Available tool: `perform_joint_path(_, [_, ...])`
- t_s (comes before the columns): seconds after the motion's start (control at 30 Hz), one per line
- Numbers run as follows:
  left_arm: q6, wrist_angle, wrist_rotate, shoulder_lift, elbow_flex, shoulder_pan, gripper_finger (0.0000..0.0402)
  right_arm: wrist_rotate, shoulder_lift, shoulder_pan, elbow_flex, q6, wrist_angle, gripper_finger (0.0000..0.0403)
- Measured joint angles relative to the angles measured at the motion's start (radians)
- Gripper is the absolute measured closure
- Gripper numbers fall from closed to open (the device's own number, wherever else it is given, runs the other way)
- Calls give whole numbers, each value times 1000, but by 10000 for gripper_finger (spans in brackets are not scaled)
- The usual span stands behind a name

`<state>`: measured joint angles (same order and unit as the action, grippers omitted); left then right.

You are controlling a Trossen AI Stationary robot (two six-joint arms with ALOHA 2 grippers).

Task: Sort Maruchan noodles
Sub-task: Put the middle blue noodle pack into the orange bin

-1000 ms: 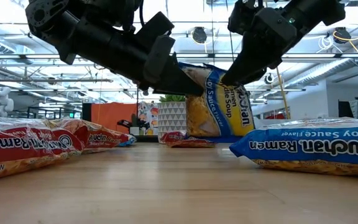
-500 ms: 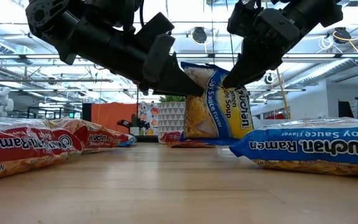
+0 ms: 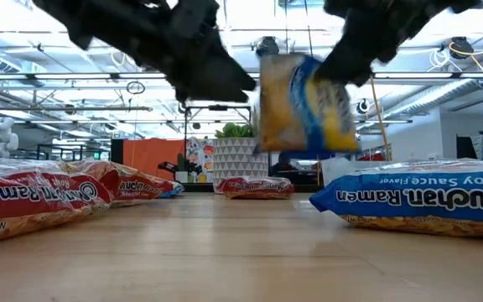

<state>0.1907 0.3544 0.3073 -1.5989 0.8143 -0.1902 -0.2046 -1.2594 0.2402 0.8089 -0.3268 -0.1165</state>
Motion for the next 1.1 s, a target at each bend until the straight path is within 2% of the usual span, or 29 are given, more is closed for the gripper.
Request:
perform_joint_path(0.17, [25, -202, 22, 137, 0, 0, 168, 63, 96, 72, 0, -86, 12, 311])
perform_joint_path(0.3, [58, -338, 111, 206, 0, 0, 167, 78, 171, 174, 0, -207, -24, 311])
perform_joint_path(0.47, [150, -513, 257, 230, -1, 16, 167, 78, 214, 316, 0, -409, -69, 311])
perform_joint_path(0.6, [239, -629, 277, 226, -2, 59, 167, 75, 210, 421, 0, -536, -71, 311])
perform_joint_path(0.83, [260, -652, 270, 223, -18, 91, 167, 75, 199, 570, 6, -667, -100, 311])
perform_joint_path(1.1, [280, -671, 270, 223, -18, 102, 167, 43, 226, 739, 157, -832, -412, 322])
